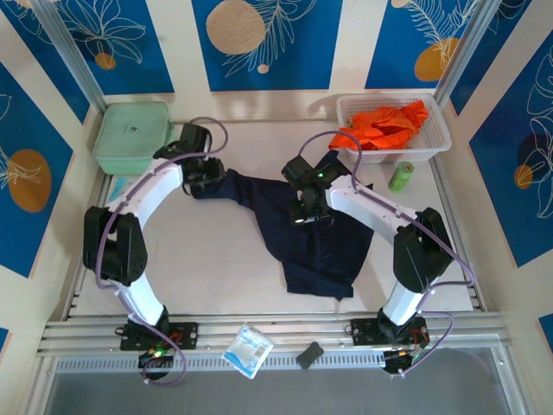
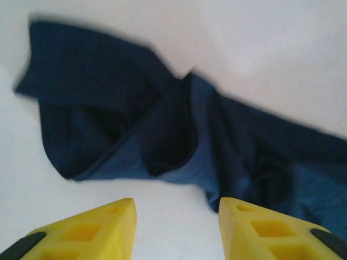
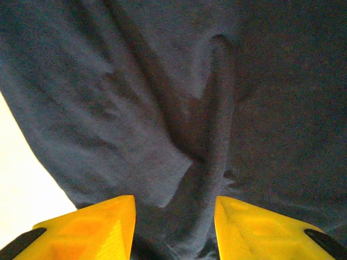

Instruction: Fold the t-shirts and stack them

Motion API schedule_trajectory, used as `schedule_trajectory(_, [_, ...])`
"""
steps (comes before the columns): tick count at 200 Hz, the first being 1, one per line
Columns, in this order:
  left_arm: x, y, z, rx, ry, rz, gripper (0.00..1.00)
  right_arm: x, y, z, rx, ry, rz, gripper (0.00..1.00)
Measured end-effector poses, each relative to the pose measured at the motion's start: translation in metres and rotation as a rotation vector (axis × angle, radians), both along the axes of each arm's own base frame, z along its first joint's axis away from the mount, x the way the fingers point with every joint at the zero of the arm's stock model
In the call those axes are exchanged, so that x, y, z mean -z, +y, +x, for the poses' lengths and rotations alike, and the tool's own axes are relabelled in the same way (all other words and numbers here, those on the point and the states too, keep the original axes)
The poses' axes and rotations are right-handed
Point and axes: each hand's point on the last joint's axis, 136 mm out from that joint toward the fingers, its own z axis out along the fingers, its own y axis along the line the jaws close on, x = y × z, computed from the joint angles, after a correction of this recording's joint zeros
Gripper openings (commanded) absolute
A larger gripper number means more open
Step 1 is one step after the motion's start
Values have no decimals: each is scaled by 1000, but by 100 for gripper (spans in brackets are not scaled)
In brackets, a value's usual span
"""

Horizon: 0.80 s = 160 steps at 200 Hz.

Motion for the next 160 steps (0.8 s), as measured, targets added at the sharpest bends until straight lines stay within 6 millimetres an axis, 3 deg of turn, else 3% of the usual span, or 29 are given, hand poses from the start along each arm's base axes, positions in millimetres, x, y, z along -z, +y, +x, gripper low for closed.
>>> schedule_trajectory(15, [33,3,-10,-12,82,-2,43,-5,1,-2,-2,-11,10,43])
schedule_trajectory(33, [50,3,-11,-17,117,-15,44,-11,1,-4,0,-24,22,43])
schedule_trajectory(115, [81,-8,13,-14,120,-51,43,-8,-4,-11,16,-10,16,43])
schedule_trajectory(160, [77,-14,22,-13,100,-88,36,-8,-4,-11,16,-10,17,43])
